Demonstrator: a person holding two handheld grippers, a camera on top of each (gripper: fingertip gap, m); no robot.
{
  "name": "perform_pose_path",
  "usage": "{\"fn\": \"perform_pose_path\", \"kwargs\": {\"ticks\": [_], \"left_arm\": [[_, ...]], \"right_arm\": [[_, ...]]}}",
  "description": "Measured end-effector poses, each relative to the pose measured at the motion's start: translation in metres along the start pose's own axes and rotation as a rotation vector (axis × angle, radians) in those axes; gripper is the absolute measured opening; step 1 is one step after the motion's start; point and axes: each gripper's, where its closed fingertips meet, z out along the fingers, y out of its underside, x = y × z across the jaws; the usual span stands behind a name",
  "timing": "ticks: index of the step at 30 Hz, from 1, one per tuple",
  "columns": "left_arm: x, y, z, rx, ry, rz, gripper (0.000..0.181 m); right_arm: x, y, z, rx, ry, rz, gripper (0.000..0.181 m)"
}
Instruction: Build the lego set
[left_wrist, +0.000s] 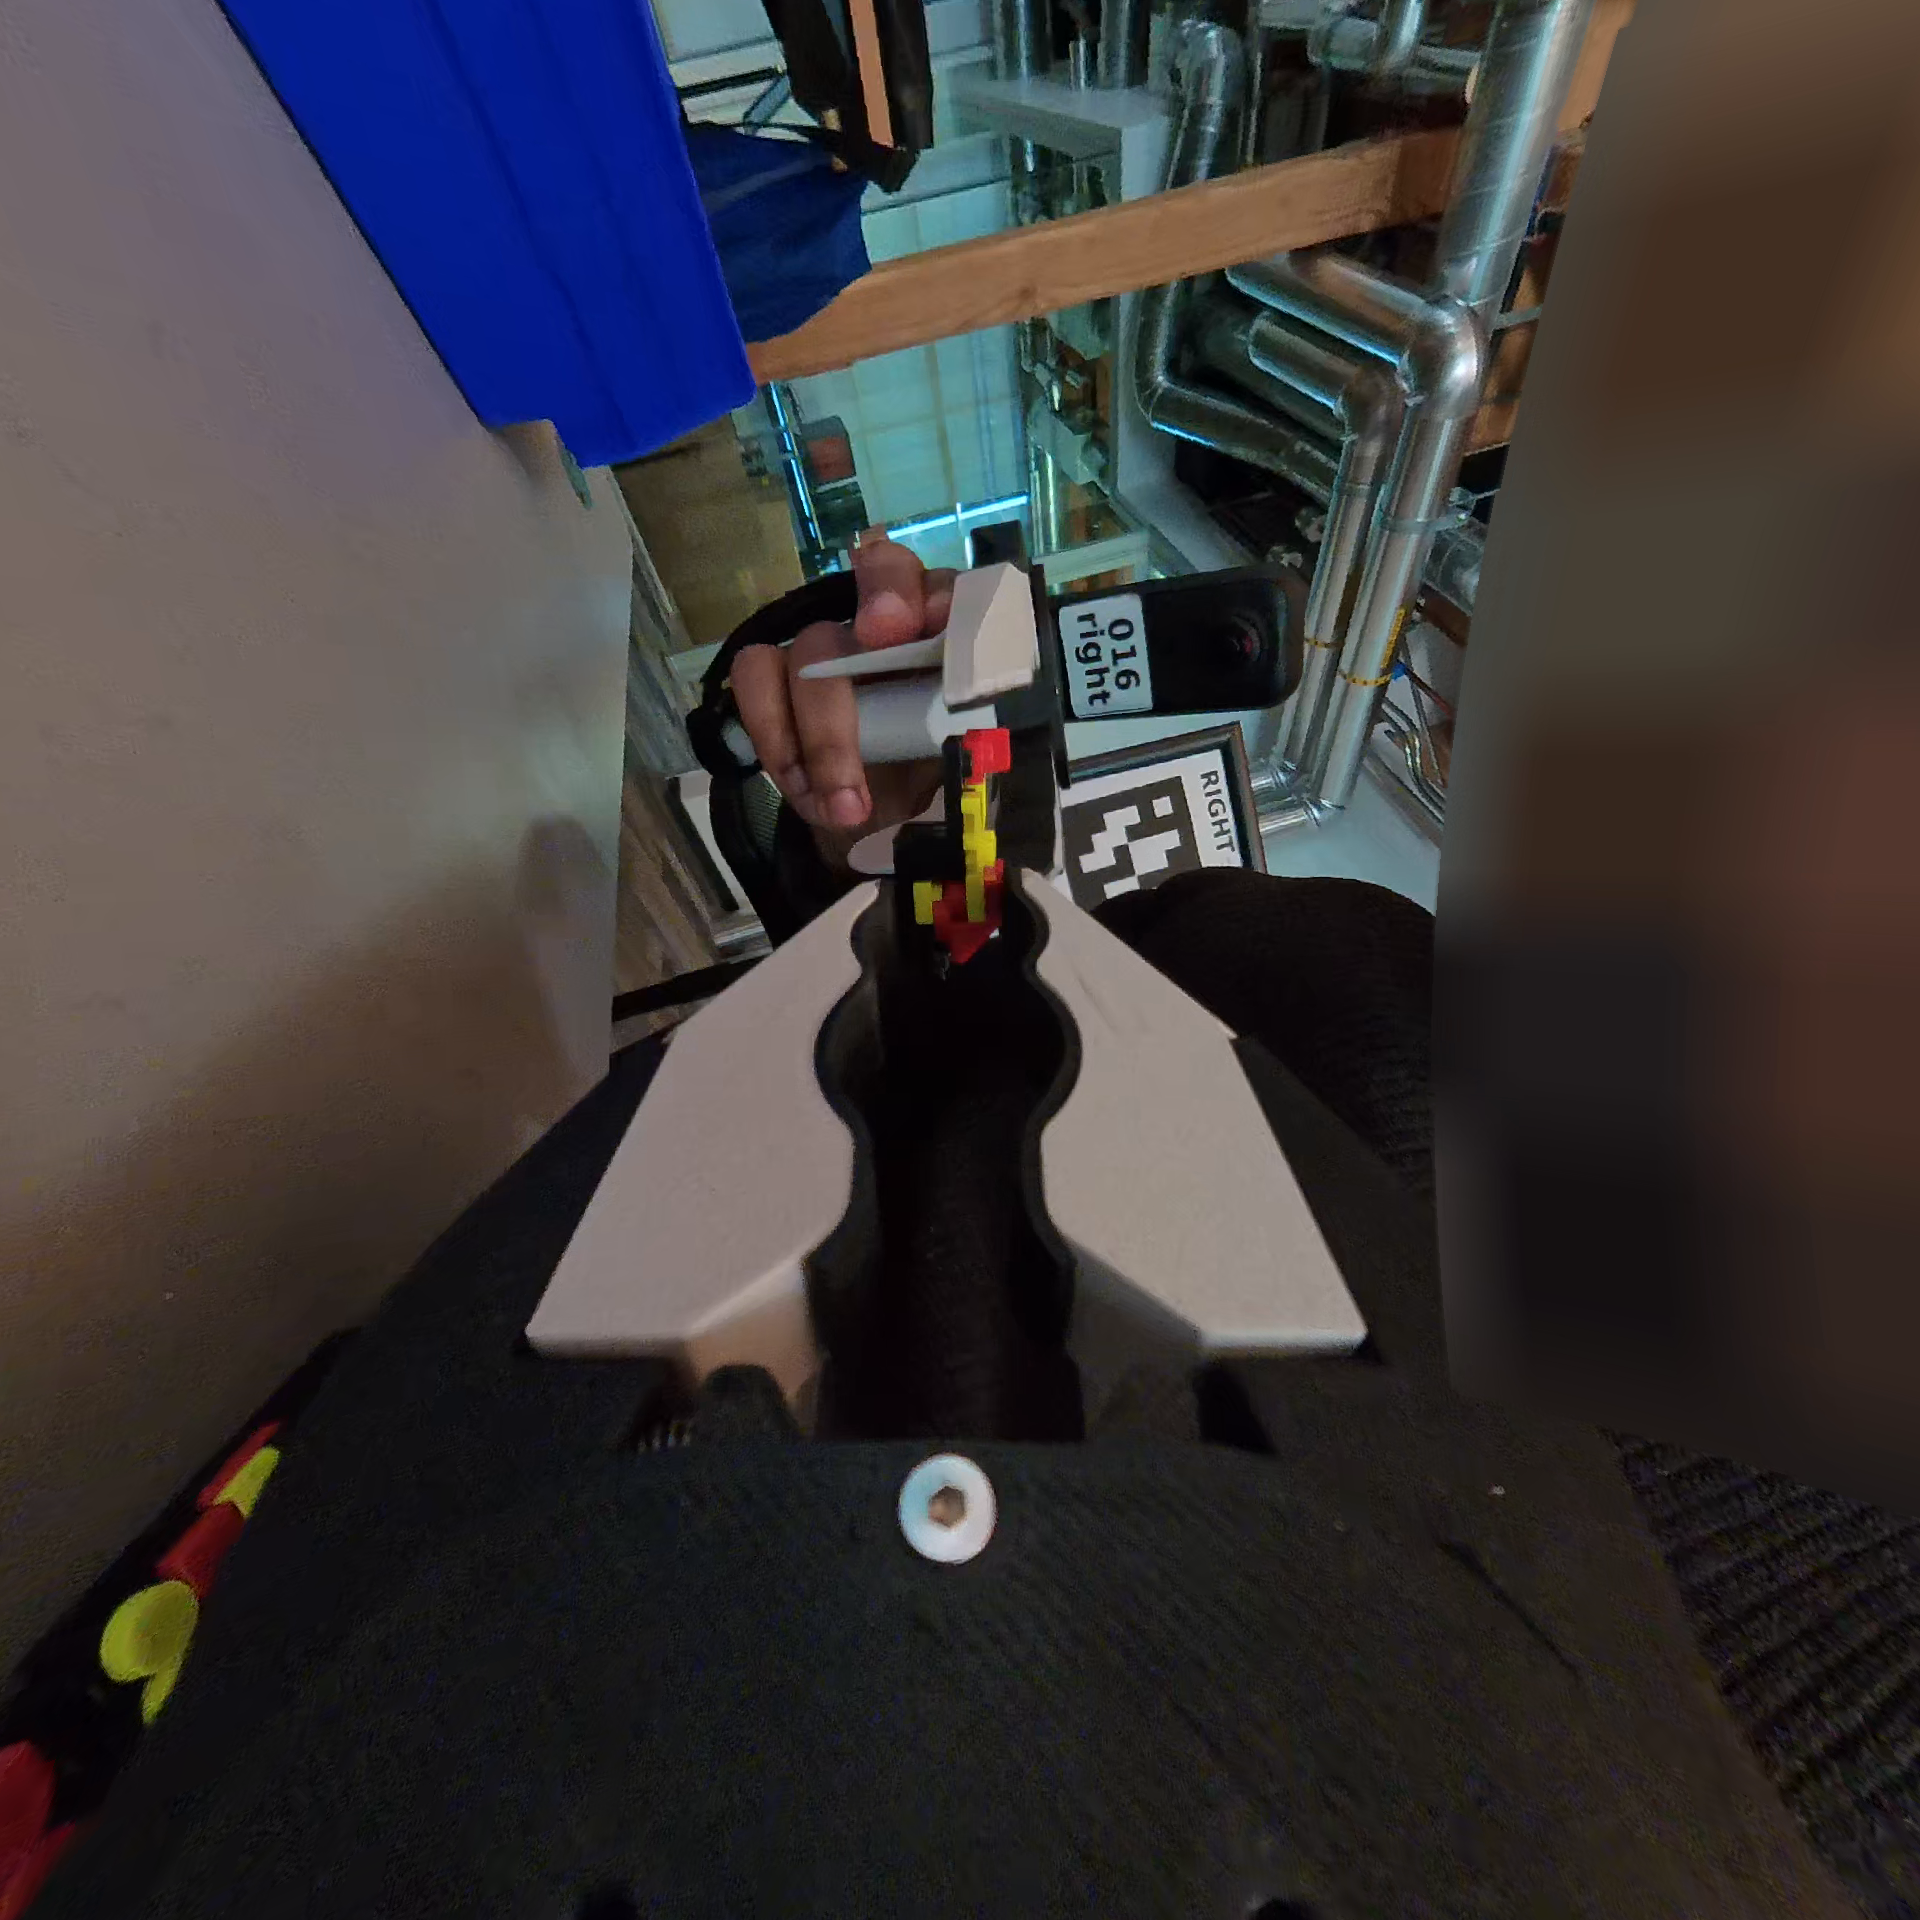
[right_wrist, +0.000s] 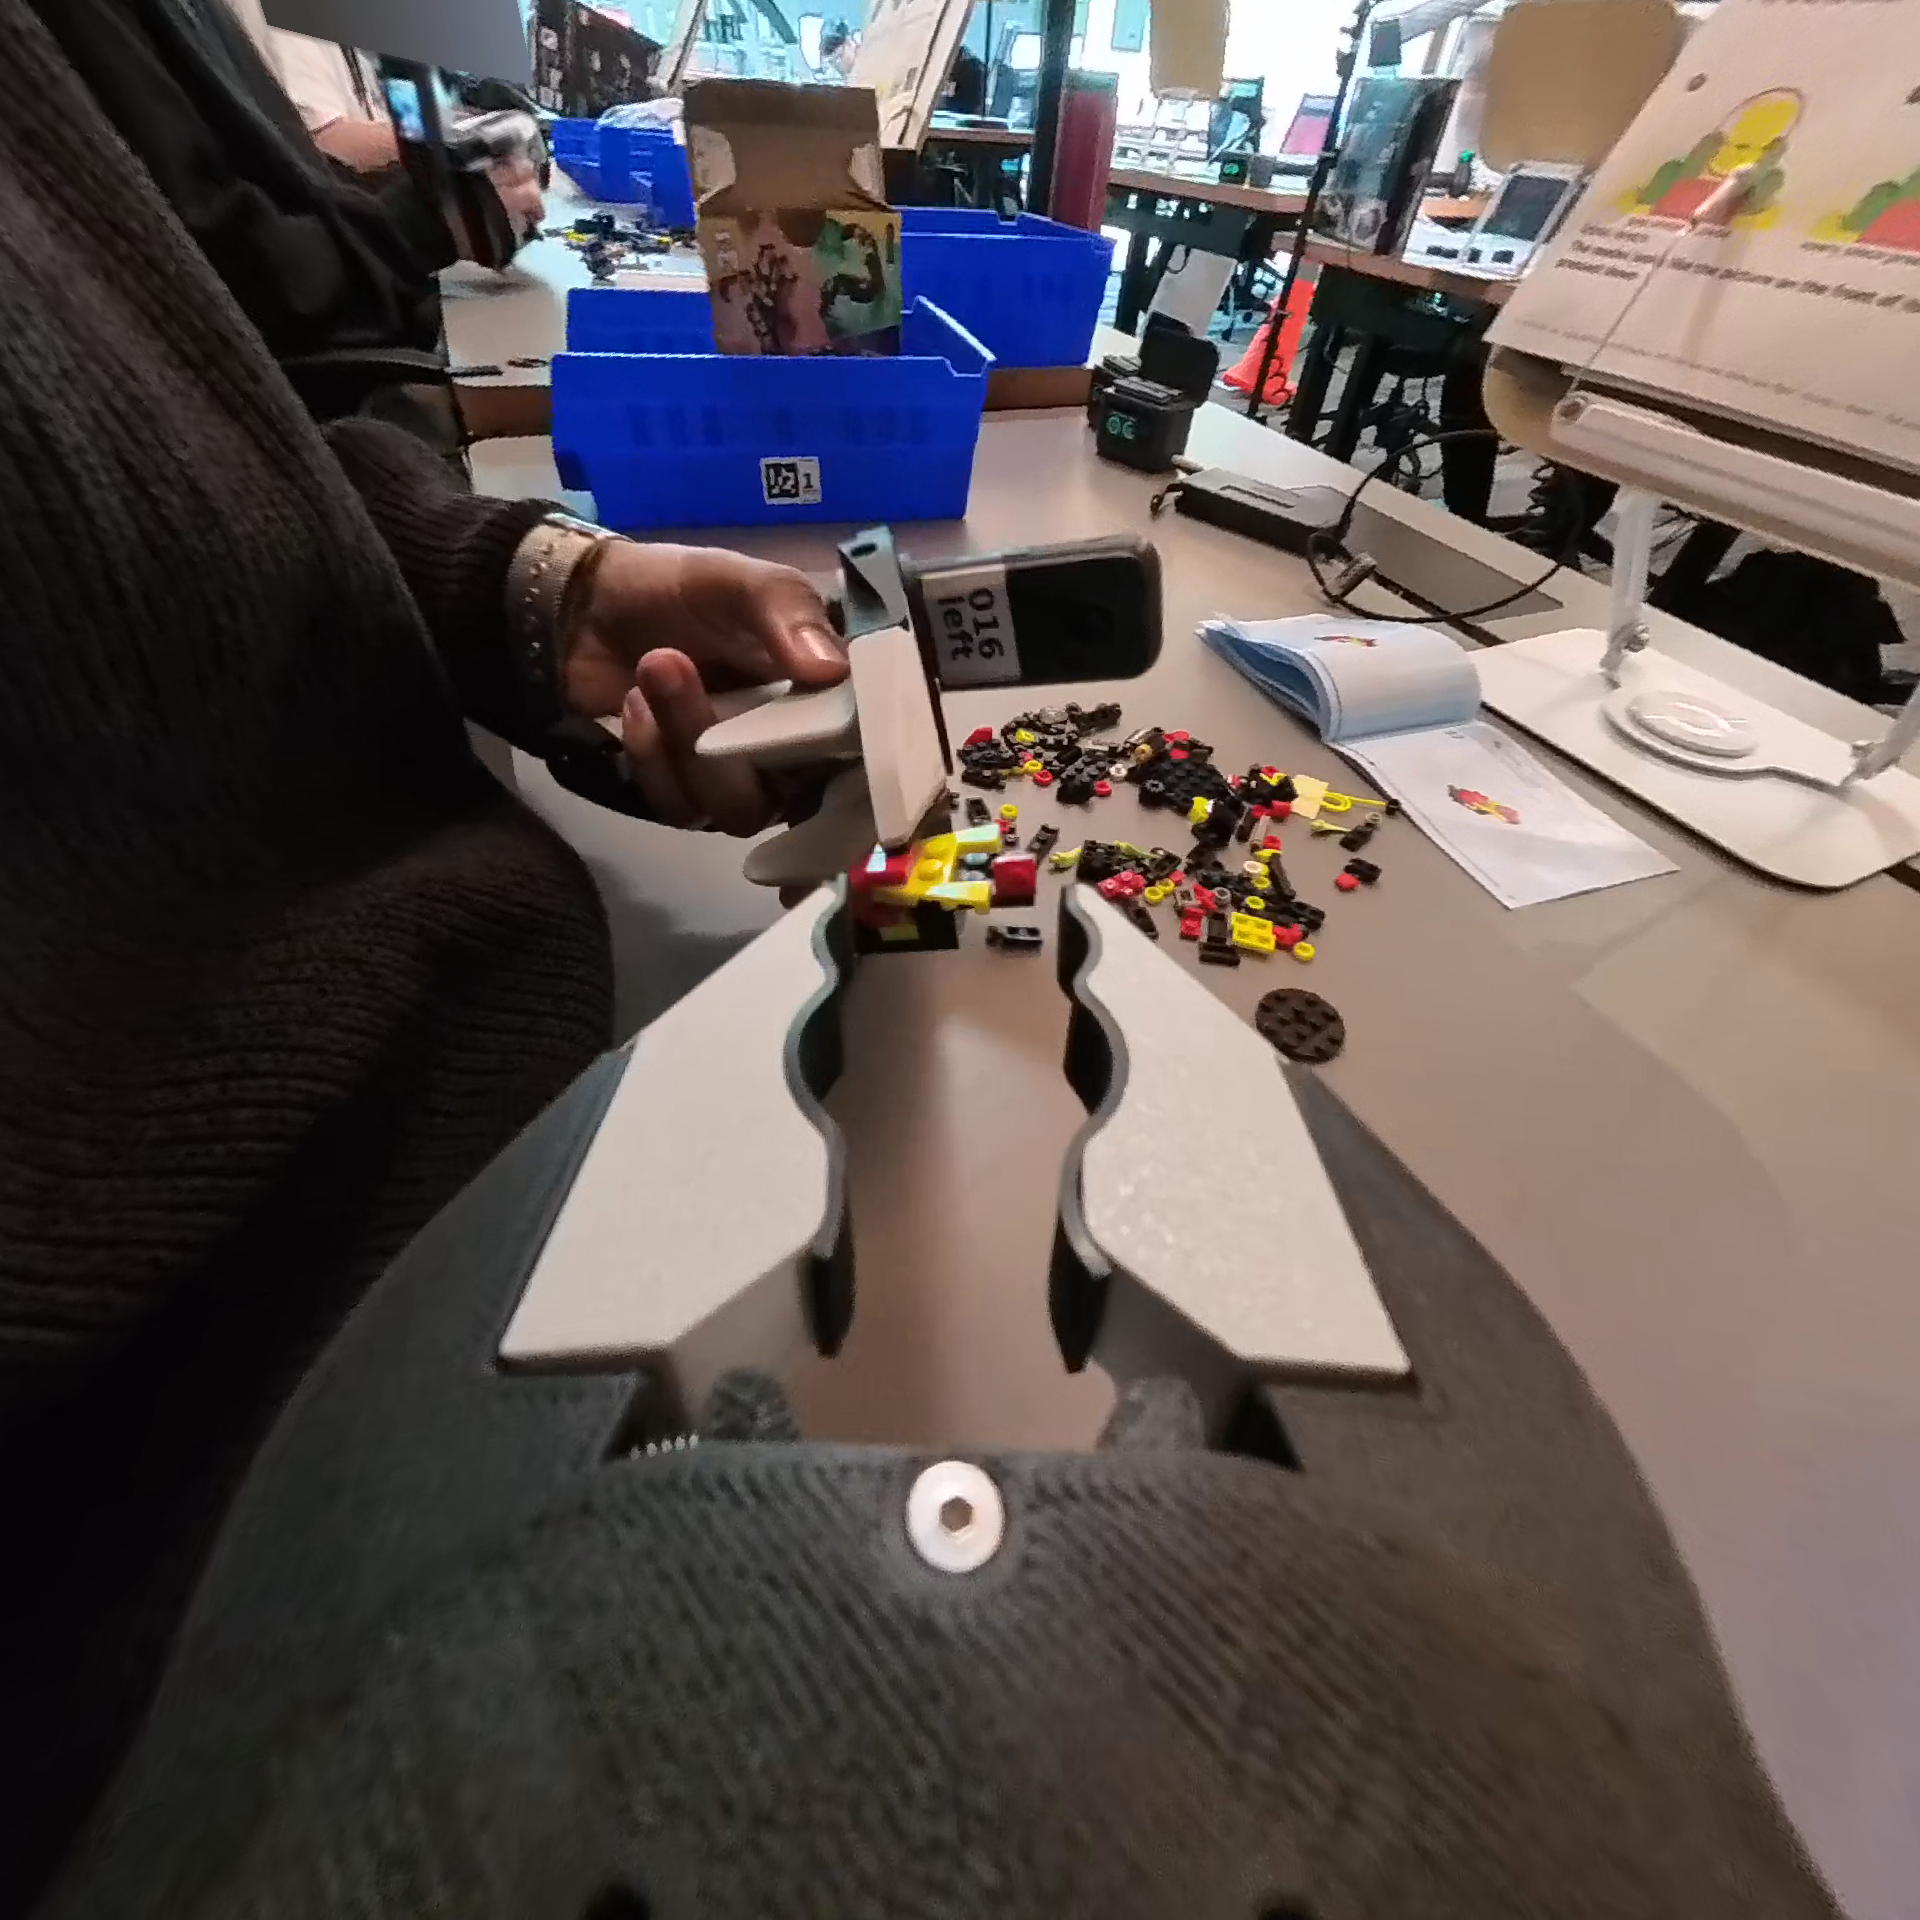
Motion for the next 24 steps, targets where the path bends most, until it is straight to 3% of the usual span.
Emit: {"fn": "perform_pose_path", "kwargs": {"ticks": [1, 6, 24], "left_arm": [[0.0000, 0.0007, -0.0001, -0.004, 0.006, -0.008, 0.017], [0.0015, 0.0038, 0.0011, -0.020, 0.030, -0.030, 0.017], [-0.0005, 0.0054, 0.0026, -0.022, 0.048, -0.075, 0.017]], "right_arm": [[-0.0014, -0.0004, -0.0005, 0.002, -0.009, -0.001, 0.037], [-0.0021, 0.0022, 0.0001, -0.015, -0.004, -0.028, 0.028], [-0.0063, 0.0021, 0.0010, -0.026, -0.006, -0.071, 0.032]]}}
